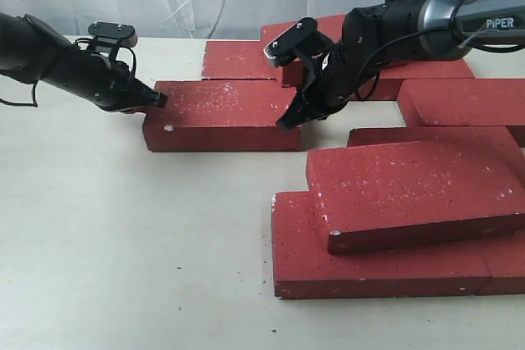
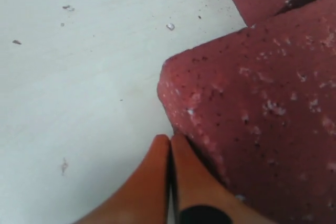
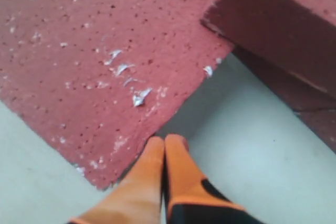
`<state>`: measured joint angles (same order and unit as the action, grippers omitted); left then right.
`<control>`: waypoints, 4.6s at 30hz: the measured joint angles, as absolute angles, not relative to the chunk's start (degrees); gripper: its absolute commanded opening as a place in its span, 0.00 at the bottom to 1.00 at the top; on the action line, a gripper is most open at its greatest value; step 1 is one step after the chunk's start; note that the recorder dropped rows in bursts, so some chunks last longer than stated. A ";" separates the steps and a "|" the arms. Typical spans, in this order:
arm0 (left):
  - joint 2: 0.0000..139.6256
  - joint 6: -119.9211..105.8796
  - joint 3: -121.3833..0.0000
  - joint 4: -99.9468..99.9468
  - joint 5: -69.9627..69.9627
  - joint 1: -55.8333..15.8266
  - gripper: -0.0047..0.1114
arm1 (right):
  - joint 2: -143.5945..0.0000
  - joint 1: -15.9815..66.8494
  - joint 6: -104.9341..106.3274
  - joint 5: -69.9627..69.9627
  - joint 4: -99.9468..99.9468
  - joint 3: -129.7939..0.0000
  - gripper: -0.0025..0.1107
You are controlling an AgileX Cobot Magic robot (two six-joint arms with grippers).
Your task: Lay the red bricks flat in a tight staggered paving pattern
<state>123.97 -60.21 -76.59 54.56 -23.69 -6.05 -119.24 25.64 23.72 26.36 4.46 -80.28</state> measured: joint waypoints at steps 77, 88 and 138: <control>124.79 -63.03 -77.50 57.69 -23.84 -11.74 0.04 | -121.62 32.84 43.86 26.70 17.47 -80.28 0.01; 124.67 -60.89 -77.50 54.44 -27.35 -6.77 0.04 | -114.56 32.84 43.44 39.39 15.04 -80.28 0.01; 126.34 -60.65 -80.98 57.10 -19.23 -18.89 0.04 | -110.98 12.91 29.83 36.16 13.77 -77.16 0.01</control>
